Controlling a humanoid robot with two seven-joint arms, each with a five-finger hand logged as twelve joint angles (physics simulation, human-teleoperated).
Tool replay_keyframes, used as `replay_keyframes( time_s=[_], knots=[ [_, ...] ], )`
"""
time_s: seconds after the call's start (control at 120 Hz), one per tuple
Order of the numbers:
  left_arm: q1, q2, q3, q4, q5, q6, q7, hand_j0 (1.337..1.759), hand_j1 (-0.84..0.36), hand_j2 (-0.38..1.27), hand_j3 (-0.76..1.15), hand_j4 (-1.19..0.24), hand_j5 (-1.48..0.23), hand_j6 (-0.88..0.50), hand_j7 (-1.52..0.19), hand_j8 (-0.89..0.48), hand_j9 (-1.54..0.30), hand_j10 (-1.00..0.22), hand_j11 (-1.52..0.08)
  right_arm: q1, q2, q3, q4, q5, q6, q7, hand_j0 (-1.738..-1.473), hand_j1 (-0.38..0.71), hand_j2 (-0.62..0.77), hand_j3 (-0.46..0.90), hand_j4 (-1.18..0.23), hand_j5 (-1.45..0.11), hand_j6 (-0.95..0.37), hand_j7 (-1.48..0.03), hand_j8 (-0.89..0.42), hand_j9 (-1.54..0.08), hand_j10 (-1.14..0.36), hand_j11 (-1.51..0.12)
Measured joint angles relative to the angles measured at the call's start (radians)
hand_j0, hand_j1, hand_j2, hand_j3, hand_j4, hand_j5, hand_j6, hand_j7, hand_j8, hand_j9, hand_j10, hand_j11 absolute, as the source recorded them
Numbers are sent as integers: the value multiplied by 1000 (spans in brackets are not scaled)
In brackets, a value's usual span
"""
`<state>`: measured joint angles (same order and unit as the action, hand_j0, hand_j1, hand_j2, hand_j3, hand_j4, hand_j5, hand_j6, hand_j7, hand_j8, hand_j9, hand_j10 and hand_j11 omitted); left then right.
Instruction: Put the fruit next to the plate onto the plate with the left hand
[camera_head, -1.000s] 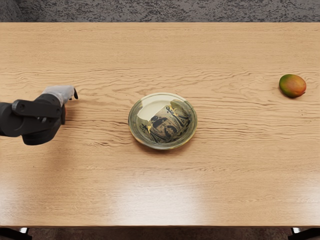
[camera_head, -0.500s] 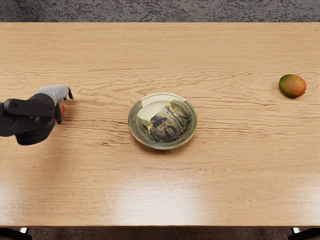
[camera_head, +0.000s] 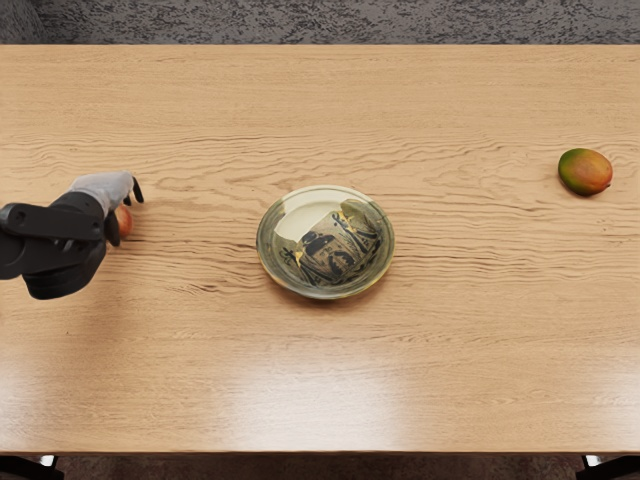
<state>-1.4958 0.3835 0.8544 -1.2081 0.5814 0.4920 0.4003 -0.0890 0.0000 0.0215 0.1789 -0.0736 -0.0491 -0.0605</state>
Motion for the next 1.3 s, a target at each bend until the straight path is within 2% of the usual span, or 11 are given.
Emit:
replay_keyframes(
  time_s=[0.1,0.183,0.717,0.842,0.908,0.967,1.05,1.125,1.183,1.217,1.3],
  knots=[
    [2,0,0,1,0,12,-5,1653,-209,105,20,-480,-627,-480,-627,-480,-627,-480,-627,0,0,0,0,0,0,0,-1658,-318,-5,0,-26,-34,-26,-34,-26,-34,-26,-34],
    [3,0,0,1,-1,24,-7,1655,-235,135,14,-502,-662,-502,-662,-458,-660,-504,-660,0,0,0,0,0,0,0,-1658,-318,-5,0,-26,-34,-26,-34,-26,-34,-26,-34],
    [29,-15,0,11,-2,111,-9,1656,-277,336,1,-605,-823,-460,-820,-414,-811,-600,-812,0,0,0,0,0,0,0,-1658,-318,-5,0,-26,-34,-26,-34,-26,-34,-26,-34],
    [40,-28,1,17,1,121,-8,1653,-241,212,1,-679,-832,-460,-858,-408,-866,-573,-875,0,0,0,0,0,0,0,-1658,-318,-5,0,-26,-34,-26,-34,-26,-34,-26,-34],
    [42,-34,1,24,2,121,-7,1663,-234,279,-90,-704,-864,-470,-893,-394,-903,-582,-912,0,0,0,0,0,0,0,-1658,-318,-5,0,-26,-34,-26,-34,-26,-34,-26,-34],
    [44,-35,0,29,3,119,-7,1658,-209,179,22,-718,-908,-442,-934,-368,-939,-563,-944,0,0,0,0,0,0,0,-1658,-318,-5,0,-26,-34,-26,-34,-26,-34,-26,-34],
    [45,-35,0,33,3,119,-8,1652,-205,219,-21,-750,-971,-439,-992,-371,-996,-578,-1001,0,0,0,0,0,0,0,-1658,-318,-5,0,-26,-34,-26,-34,-26,-34,-26,-34],
    [43,-33,0,35,2,119,-10,1640,-229,352,-137,-786,-1013,-419,-1032,-363,-1041,-604,-1050,0,0,0,0,0,0,0,-1658,-318,-5,0,-26,-34,-26,-34,-26,-34,-26,-34],
    [41,-32,0,37,-2,118,-10,1639,-259,429,-100,-796,-1066,-392,-1069,-352,-1072,-577,-1082,0,0,0,0,0,0,0,-1658,-318,-5,0,-26,-34,-26,-34,-26,-34,-26,-34],
    [38,-31,0,39,-5,116,-11,1641,-261,399,-85,-796,-1099,-378,-1086,-344,-1087,-566,-1097,0,0,0,0,0,0,0,-1658,-318,-5,0,-26,-34,-26,-34,-26,-34,-26,-34],
    [32,-26,-4,45,-9,114,-11,1646,-281,444,-57,-797,-1158,-346,-1125,-312,-1119,-551,-1118,0,0,0,0,0,0,0,-1658,-318,-5,0,-26,-34,-26,-34,-26,-34,-26,-34]
  ],
)
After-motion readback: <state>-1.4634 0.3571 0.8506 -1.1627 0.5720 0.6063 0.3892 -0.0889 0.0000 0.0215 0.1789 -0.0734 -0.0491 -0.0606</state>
